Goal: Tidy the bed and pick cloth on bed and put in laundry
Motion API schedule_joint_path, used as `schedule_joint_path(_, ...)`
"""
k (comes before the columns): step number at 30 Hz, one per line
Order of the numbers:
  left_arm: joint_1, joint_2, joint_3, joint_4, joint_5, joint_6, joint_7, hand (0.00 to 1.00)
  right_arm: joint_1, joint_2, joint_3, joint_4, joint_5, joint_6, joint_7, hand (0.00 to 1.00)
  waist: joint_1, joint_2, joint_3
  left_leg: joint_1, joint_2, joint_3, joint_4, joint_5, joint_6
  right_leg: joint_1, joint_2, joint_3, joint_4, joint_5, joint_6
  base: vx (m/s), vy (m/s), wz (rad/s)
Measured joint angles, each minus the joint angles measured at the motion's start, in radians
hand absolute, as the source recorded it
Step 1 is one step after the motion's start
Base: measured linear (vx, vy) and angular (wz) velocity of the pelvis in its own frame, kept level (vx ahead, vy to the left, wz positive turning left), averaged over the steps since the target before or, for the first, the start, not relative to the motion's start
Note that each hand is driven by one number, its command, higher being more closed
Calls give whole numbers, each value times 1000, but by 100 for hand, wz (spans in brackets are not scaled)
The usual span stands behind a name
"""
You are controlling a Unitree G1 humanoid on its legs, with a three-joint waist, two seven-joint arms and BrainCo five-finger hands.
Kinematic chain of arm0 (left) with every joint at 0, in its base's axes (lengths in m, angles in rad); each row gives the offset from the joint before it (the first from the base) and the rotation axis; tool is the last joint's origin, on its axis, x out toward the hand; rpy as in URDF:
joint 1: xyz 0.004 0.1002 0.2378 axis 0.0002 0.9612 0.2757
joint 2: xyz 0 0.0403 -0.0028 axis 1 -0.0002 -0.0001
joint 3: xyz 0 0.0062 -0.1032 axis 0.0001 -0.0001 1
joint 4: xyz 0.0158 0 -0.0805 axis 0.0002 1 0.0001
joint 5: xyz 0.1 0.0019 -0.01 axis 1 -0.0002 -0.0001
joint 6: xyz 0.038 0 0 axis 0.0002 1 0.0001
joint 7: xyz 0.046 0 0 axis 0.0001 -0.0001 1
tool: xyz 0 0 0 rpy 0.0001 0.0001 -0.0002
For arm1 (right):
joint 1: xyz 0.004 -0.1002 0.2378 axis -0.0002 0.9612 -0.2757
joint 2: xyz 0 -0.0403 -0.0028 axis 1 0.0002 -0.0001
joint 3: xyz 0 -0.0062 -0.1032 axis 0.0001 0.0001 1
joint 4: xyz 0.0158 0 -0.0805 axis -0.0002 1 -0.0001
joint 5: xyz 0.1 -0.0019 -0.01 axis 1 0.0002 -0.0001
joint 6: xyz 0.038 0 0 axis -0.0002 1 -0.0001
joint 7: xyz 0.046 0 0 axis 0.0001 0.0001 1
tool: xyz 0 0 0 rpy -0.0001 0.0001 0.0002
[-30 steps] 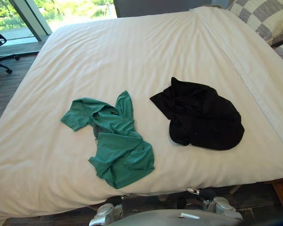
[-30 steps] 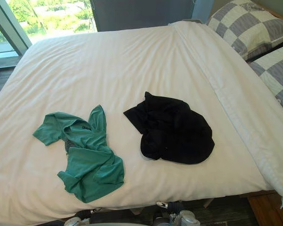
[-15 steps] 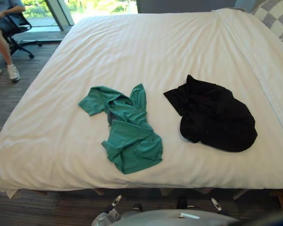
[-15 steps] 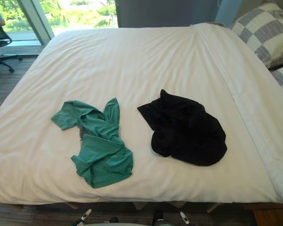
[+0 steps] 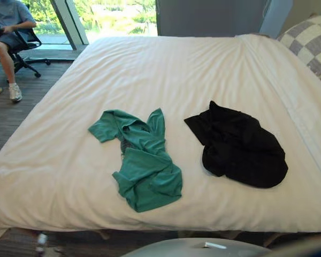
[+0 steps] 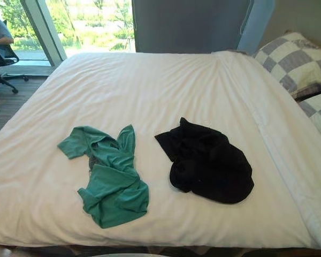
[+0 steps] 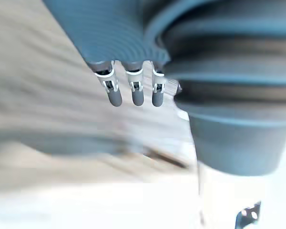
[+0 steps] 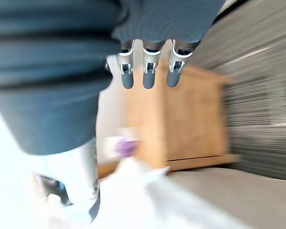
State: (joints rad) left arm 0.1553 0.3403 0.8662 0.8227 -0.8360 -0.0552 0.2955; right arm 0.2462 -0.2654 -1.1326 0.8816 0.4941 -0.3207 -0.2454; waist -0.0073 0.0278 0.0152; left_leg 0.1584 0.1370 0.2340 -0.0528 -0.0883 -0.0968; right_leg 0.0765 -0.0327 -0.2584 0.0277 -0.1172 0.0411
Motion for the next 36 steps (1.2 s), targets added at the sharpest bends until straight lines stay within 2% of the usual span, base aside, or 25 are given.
schedule_joint_path(2, -26, 86, 0, -82, 4, -67, -67, 0, -17, -45, 20, -66, -77, -7, -37, 0, -1, -3, -6, 0, -2, -1, 1, 0, 0, -4, 3, 2, 9, -8, -2, 62, -19, 1)
schedule_joint_path(5, -59, 172, 0, -152, -3, -119, -112, 0, -48, -102, 55, -131, -149, -1, -66, 0, 0, 4, -10, -3, -6, -1, 3, 0, 1, -16, 2, 19, 14, -8, -3, 36, -1, -12)
schedule_joint_path(8, -97, 228, -9, -244, -7, -158, -150, 0, -64, -142, 84, -224, -218, 13, -83, 0, -2, 7, -12, -3, -10, 0, 11, 0, 2, -18, -1, 30, 15, -9, -4, 35, -4, -11)
schedule_joint_path(10, -109, 234, -28, -310, 3, -176, -164, 0, -78, -148, 93, -298, -246, 22, -72, 0, -5, 10, -12, -3, -11, 1, 22, -1, 4, -20, -2, 37, 15, -9, -5, 36, -11, -11)
schedule_joint_path(11, -109, 234, -63, -364, 13, -182, -165, 0, -85, -147, 122, -354, -247, 23, -58, 0, -7, 16, -13, -5, -11, 2, 24, 0, 6, -25, -1, 45, 17, -9, -5, 32, -23, -17)
schedule_joint_path(12, -109, 233, -89, -391, 116, -191, -121, 0, -84, -147, 142, -382, -253, 28, -39, 0, -7, 17, -14, -7, -11, 3, 24, 1, 8, -27, -1, 49, 19, -10, -6, 8, -34, -16)
schedule_joint_path(13, -98, 227, -146, -454, 425, -234, -2, 0, -87, -148, 198, -435, -273, 39, 10, 0, -10, 18, -16, -18, -10, 2, 30, 2, 9, -38, -1, 53, 26, -11, -8, -1, -41, -9)
schedule_joint_path(15, -90, 213, -239, -574, 301, -231, -71, 0, -89, -147, 304, -524, -283, 79, 92, 0, -16, 18, -14, -21, -9, 3, 39, 4, 12, -44, -1, 59, 36, -13, -10, 1, -33, -12)
schedule_joint_path(16, -84, 177, -279, -618, 307, -227, -114, 0, -91, -146, 375, -582, -295, 114, 136, 0, -24, 17, -14, -20, -9, 4, 44, 4, 13, -50, -1, 69, 47, -15, -14, 1, -29, -17)
schedule_joint_path(17, -83, 150, -294, -641, 323, -226, -129, 0, -93, -143, 402, -607, -314, 135, 156, 0, -29, 16, -11, -19, -8, 5, 47, 4, 13, -51, -1, 76, 50, -15, -14, 5, -39, -23)
schedule_joint_path(19, -66, 23, -363, -726, 430, -228, -155, 0, -91, -120, 484, -697, -387, 180, 232, 0, -33, 14, 4, -15, -6, 7, 57, -2, 24, -52, 3, 97, 51, -15, -14, 1, -29, -22)
schedule_joint_path(20, -58, 10, -374, -737, 480, -191, -143, 0, -89, -115, 497, -710, -398, 183, 250, 0, -33, 13, 9, -13, -4, 8, 58, -5, 27, -52, 5, 101, 52, -15, -15, -10, -33, -22)
schedule_joint_path(21, -50, 8, -389, -734, 567, -97, -123, 0, -84, -107, 522, -715, -403, 187, 281, 0, -35, 8, 16, -12, 0, 13, 59, -5, 27, -58, 10, 110, 56, -14, -15, -12, -34, -26)
schedule_joint_path(22, -45, 7, -392, -691, 665, -148, -127, 0, -81, -101, 541, -710, -404, 190, 306, 0, -36, 0, 23, -11, 1, 30, 62, -5, 27, -65, 13, 124, 61, -15, -15, -12, -34, -31)
schedule_joint_path(23, -42, 7, -395, -682, 672, -216, -168, 0, -72, -101, 557, -705, -411, 190, 322, 0, -36, -6, 29, -11, 2, 36, 63, -5, 27, -70, 15, 135, 64, -14, -16, -5, -27, -24)
schedule_joint_path(25, -58, 19, -447, -683, 710, -270, -198, 0, -49, -101, 594, -701, -434, 176, 340, 0, -38, -11, 33, -1, 1, 40, 68, -5, 27, -68, 14, 145, 70, -14, -16, 12, -11, -17)
schedule_joint_path(27, -81, 44, -533, -683, 771, -257, -206, 0, -53, -101, 656, -700, -443, 164, 350, 0, -47, -10, 33, 1, -3, 59, 76, -5, 27, -68, 11, 167, 77, -14, -15, -22, 9, -16)
schedule_joint_path(29, -122, 48, -651, -682, 867, -186, -206, 0, -50, -98, 739, -702, -450, 162, 349, 0, -64, -7, 35, 0, -6, 59, 76, -5, 27, -68, 7, 167, 79, -14, -15, -39, 7, -1)
schedule_joint_path(30, -124, 47, -674, -682, 886, -165, -206, 0, -47, -96, 755, -703, -449, 162, 349, 0, -69, -7, 35, 0, -6, 59, 76, -5, 27, -68, 7, 167, 79, -14, -15, -38, -3, 0)
schedule_joint_path(32, -109, 26, -730, -674, 976, -92, -201, 0, -39, -84, 780, -713, -449, 163, 342, 0, -87, -12, 39, 0, -3, 61, 76, -6, 27, -70, 10, 168, 82, -13, -16, -37, -11, -1)
schedule_joint_path(36, -72, 21, -789, -632, 1063, -36, -178, 0, -1, -56, 793, -754, -449, 174, 312, 0, -86, -18, 46, 0, 5, 68, 73, -8, 22, -74, 15, 171, 84, -11, -19, -33, -9, -2)
